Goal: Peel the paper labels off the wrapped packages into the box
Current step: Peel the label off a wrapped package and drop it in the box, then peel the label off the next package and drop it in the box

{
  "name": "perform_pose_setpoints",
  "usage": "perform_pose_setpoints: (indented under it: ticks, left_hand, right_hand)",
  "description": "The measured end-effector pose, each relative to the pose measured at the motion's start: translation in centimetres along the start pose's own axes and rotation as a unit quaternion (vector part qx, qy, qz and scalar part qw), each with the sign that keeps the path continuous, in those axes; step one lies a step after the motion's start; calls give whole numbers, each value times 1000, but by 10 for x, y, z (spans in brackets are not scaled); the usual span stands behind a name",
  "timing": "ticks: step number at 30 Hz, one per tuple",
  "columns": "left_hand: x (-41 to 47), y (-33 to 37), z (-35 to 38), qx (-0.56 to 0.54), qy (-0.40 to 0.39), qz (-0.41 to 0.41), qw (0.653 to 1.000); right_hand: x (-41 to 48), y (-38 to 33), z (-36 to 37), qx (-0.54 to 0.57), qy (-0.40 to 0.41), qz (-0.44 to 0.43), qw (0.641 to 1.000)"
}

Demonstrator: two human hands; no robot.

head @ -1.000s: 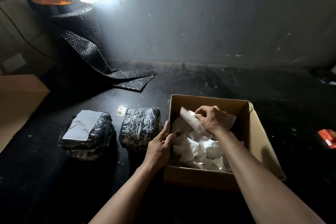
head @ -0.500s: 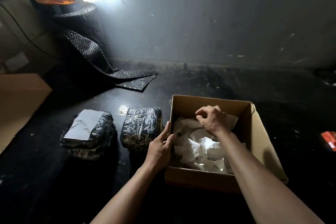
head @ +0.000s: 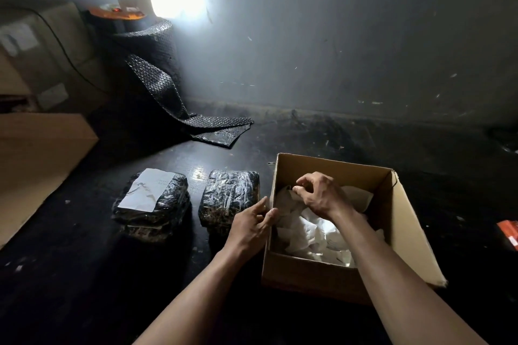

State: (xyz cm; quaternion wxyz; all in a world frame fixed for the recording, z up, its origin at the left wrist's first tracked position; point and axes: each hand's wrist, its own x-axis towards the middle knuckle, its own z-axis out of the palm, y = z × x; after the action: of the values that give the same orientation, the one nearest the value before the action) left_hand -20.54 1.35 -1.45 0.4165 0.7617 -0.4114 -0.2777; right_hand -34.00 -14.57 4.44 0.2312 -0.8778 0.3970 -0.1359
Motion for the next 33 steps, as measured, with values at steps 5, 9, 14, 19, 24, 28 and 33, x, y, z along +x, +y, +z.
perform_pose_setpoints:
  ticks: [5, 9, 14, 19, 24, 28, 33]
  left_hand:
    - [-10, -11, -59, 89, 75, 39, 992]
    - [-15, -26, -118, 178, 110, 63, 976]
    - [-14, -56, -193, 219, 111, 56, 968]
    - [1, -104, -260, 217, 104, 25, 970]
    - [24, -159, -305, 218, 78, -26, 973]
    - [41, -190, -320, 180, 76, -60, 979]
    - [65, -218, -326, 110, 75, -105, 985]
  right_hand:
    - [1, -46, 5, -12, -16, -22, 1000]
    - [8, -96, 26, -54, -38, -33, 997]
    - [27, -161, 70, -93, -91, -28, 991]
    - [46, -220, 127, -97, -124, -10, 987]
    - [62, -257, 184, -90, -146, 28, 985]
    - [75, -277, 218, -78, -164, 50, 982]
    - [90, -293, 245, -70, -165, 60, 982]
